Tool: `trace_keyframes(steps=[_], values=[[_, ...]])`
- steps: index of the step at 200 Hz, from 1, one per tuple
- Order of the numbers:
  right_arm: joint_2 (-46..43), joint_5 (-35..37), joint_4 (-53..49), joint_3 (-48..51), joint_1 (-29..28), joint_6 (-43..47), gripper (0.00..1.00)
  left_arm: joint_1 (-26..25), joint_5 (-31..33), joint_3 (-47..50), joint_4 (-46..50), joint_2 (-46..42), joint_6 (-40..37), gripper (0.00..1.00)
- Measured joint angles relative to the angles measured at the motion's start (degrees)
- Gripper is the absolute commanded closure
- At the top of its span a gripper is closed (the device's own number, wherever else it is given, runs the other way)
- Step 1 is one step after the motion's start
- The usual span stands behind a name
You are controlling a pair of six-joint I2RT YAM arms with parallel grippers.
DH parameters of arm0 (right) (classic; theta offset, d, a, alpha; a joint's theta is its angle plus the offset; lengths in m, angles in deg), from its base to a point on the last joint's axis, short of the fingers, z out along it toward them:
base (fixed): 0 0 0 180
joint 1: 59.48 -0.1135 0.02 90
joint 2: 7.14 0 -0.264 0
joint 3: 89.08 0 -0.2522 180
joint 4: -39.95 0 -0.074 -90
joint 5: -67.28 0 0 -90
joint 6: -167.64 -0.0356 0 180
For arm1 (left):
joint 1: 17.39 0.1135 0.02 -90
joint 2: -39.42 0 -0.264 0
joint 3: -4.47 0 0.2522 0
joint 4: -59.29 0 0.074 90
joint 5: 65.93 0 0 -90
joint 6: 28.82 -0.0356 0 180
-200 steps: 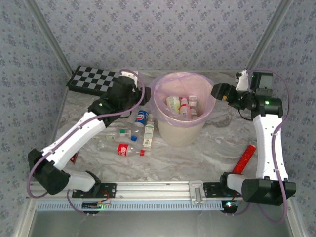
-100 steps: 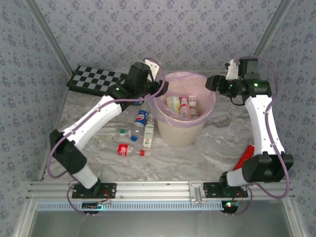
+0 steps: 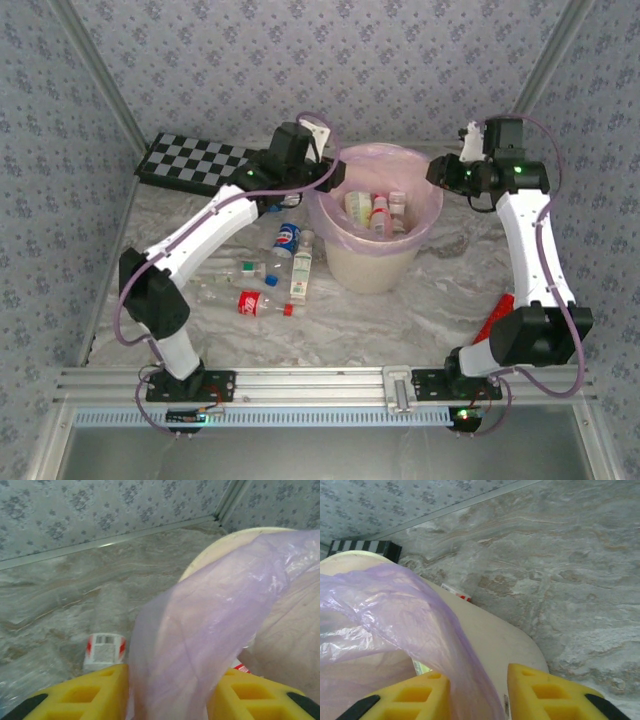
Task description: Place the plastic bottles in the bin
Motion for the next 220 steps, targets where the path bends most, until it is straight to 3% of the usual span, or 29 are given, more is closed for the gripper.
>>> trace_keyframes(steps=[52,81,111,144,177,201,220], values=[[-5.35,5.25,-3.87,1.95,4.04,0.0,0.78,-4.11,-2.43,-4.72,-2.78,4.92,1.86,0.55],[-8.24,6.69,-5.73,3.17,6.19,0.17,0.84,-5.07,-4.48,-5.77,-2.95,5.62,1.27,0.24],[-9.38,6.99,-5.2,4.42,6.88,0.48,0.85,-5.2,-7.54,-6.1,-2.27,4.66,-2.78,0.01],[-10.58,6.56,-3.8,5.99,6.93,0.46,0.87,-3.28,-10.97,-6.25,-1.07,0.37,-4.28,0.01],[-11.19,5.95,-3.34,6.71,6.93,0.46,0.87,4.24,-12.31,-6.73,-2.69,-4.24,-2.8,0.03],[-11.72,5.79,-2.75,7.41,7.1,0.44,0.88,9.29,-12.31,-7.13,-4.79,-2.49,-0.07,0.1],[-11.82,5.57,-2.6,7.52,7.15,0.46,0.88,10.51,-11.98,-8.37,-4.94,2.67,1.53,0.16]])
